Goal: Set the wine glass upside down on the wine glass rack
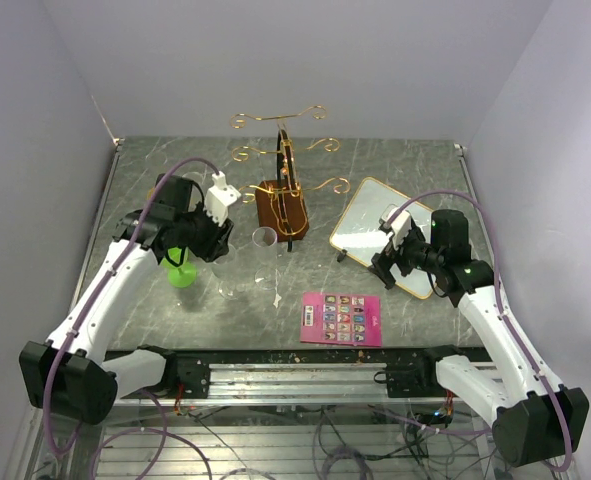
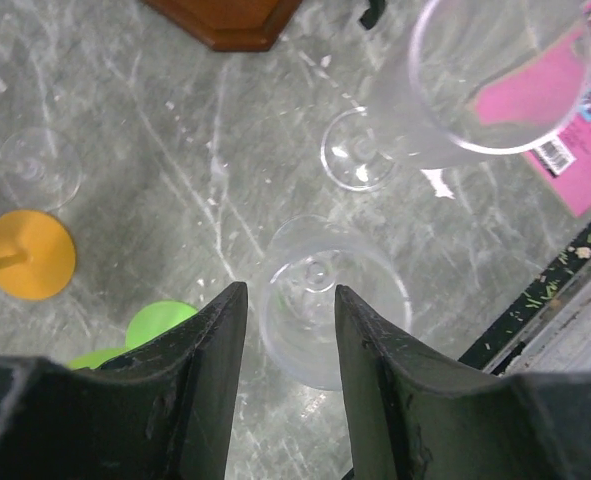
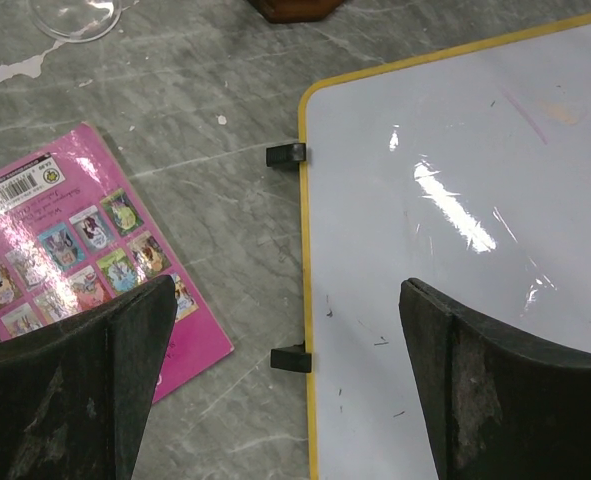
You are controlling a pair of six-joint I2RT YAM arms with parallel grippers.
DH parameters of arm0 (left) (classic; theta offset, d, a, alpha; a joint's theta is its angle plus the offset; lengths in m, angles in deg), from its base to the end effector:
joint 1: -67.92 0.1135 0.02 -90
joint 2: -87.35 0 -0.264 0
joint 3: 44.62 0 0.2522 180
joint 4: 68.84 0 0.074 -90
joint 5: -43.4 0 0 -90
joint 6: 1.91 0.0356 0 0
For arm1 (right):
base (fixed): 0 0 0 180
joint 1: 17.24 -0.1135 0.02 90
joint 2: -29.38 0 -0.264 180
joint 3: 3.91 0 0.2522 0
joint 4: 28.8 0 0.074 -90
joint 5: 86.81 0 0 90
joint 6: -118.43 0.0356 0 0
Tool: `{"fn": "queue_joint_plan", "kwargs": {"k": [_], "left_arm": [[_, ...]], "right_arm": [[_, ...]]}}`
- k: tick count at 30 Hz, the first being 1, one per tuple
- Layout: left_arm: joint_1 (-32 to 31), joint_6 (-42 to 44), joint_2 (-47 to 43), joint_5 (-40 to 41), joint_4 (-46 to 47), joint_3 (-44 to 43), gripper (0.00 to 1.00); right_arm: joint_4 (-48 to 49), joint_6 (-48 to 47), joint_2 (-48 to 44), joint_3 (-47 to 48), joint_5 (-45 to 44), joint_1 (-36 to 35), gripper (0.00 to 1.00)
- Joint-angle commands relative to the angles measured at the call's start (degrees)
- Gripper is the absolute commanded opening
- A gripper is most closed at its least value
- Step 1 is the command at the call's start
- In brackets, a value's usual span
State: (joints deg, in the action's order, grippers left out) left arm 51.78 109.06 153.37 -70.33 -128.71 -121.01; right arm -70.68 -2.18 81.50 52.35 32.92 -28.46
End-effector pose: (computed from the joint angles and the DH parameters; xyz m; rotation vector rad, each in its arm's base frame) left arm 0.2170 -0.0777 0.3191 0.9331 2.1996 -0.4630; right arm 0.1853 0.0548 0.2759 -1.0230 1.8973 0.3827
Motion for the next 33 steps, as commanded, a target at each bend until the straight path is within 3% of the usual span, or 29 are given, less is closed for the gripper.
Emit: {"fn": "queue_joint_plan", "kwargs": {"k": [1,15,33], "left_arm": [[-0.4,-1.2,0.7,6.7,1.7,-1.2,0.50],[-1.0,-0.5,1.1,7.4,2.3,1.2,0.48],[-1.4,2.0,0.4,4.9,1.3,1.4,0.18]], "right_arm": [[0.7,0.2,-0.6,-0.8,-0.5,-0.3,0.93],[0.9,0.3,0.7,-0.8,-1.0,-0.4,0.93],[1.7,0.5,1.2,-1.1,-3.3,-0.4,0.92]]}}
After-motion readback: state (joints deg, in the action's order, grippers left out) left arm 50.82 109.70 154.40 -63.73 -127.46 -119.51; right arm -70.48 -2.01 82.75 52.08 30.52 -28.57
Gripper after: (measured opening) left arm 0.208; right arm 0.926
